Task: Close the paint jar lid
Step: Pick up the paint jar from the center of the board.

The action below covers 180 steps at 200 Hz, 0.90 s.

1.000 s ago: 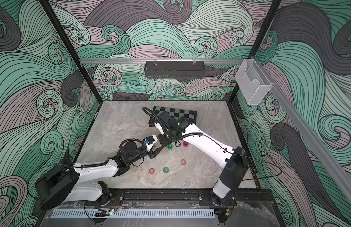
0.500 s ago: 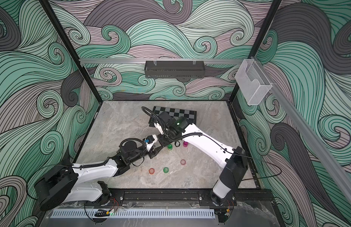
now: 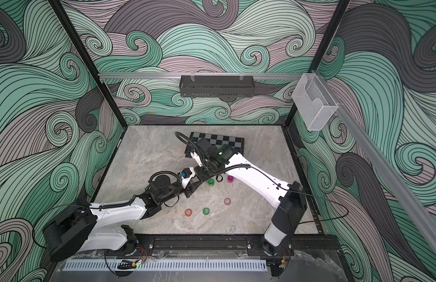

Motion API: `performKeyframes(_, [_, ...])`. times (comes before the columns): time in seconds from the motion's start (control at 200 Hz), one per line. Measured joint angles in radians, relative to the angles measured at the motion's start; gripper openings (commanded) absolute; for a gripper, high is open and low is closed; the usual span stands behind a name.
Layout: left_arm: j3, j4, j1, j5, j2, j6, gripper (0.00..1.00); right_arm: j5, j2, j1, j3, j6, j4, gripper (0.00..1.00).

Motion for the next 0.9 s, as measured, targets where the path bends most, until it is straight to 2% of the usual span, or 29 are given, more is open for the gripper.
performKeyframes(0.175, [0.0, -0.007, 0.0, 0.0, -0.01, -0.004, 0.34, -0.002, 0.0, 0.0, 0.008, 0.002, 0.0, 0.34])
performKeyframes(0.48, [0.0, -0.023, 0.0, 0.0, -0.018, -0.006, 0.31, -0.006, 0.005, 0.0, 0.01, 0.004, -0.002, 0.35])
performKeyframes(0.585, [0.0, -0.03, 0.002, -0.001, -0.025, -0.011, 0.27, -0.009, 0.014, 0.0, 0.024, 0.003, -0.01, 0.37])
performKeyframes(0.901, [0.0, -0.038, 0.002, -0.002, -0.039, -0.008, 0.27, -0.024, 0.022, 0.0, 0.04, 0.003, -0.024, 0.45])
